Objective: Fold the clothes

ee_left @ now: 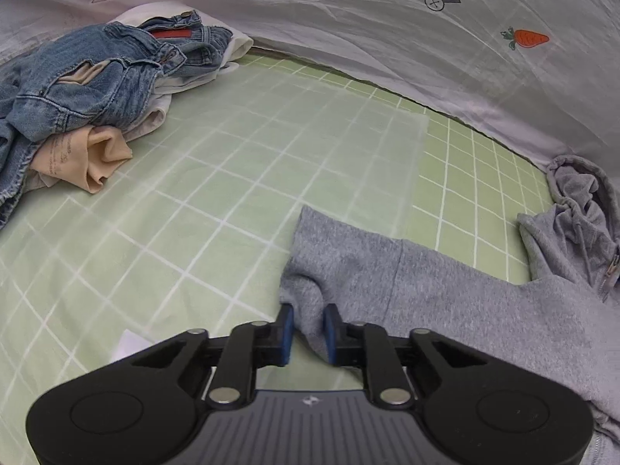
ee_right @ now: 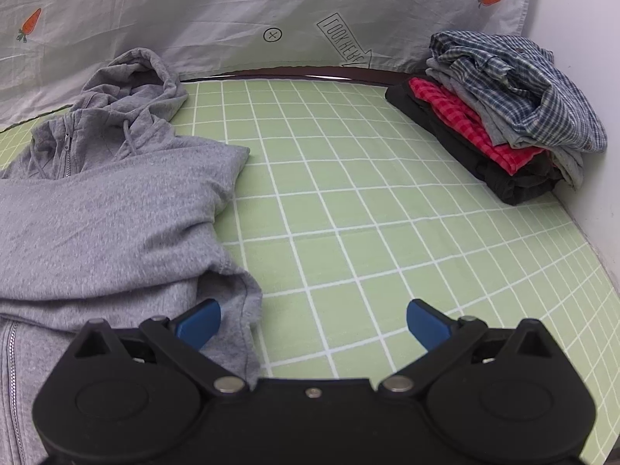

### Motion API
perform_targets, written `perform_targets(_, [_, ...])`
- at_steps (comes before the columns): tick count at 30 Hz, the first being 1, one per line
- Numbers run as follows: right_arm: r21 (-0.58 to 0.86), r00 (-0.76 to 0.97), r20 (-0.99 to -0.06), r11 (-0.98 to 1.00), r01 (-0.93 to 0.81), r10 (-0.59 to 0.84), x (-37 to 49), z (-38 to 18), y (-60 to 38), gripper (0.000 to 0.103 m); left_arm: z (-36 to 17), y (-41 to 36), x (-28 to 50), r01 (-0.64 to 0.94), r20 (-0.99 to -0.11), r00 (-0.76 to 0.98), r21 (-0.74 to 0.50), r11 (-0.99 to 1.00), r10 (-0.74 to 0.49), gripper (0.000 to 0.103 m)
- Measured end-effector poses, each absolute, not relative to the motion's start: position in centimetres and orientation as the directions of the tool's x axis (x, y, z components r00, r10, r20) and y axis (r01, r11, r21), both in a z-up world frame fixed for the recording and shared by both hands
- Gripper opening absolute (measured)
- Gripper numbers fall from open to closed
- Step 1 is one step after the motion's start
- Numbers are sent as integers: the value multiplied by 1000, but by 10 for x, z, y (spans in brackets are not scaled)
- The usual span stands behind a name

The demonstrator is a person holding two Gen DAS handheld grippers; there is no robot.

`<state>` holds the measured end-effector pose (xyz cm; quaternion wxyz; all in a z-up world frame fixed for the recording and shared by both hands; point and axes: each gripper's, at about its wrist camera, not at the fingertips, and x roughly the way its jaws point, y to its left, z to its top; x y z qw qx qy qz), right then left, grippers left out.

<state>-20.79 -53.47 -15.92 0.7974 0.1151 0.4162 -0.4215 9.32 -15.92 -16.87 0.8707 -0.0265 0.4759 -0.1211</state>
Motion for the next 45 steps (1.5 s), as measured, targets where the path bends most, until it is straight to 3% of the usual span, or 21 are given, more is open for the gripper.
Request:
perform_targets(6, [-155, 319, -750, 623, 767, -579, -208, -157, -533, 103, -153, -178, 85, 265, -801, 495, -230, 936, -336, 11])
perform_targets(16, [-134, 288, -734, 546, 827, -616, -228, -154, -545, 103, -97, -279, 32, 591, -680, 385, -336, 733, -623, 11])
perform_targets(18, [-130, 282, -728, 530, 838, -625, -231, -153, -547, 103, -89, -300, 18, 665, -658, 331, -346, 662, -676, 18])
perform_targets(20, [-138, 269, -727, 519, 843, -631, -231, -152, -549, 103, -84, -320, 4, 719, -666, 306, -307, 624, -680, 32])
perform_targets(22, [-148, 270, -721, 523, 839, -638, -230, -149, -549, 103, -86, -329, -5, 741, -693, 309, -254, 622, -651, 62])
perform_targets(27, [-104, 328, -689, 537, 837, -646, -222, -134, -545, 103, -96, -318, -8, 704, -739, 358, -187, 685, -571, 81])
perform_targets(37, [-77, 437, -659, 632, 771, -613, -156, -111, -528, 102, -123, -281, 26, 531, -821, 408, -142, 836, -399, 81])
perform_targets(45, [29, 553, -720, 777, 629, -421, -98, -126, -495, 85, -142, -277, 32, 518, -847, 372, -149, 842, -379, 81])
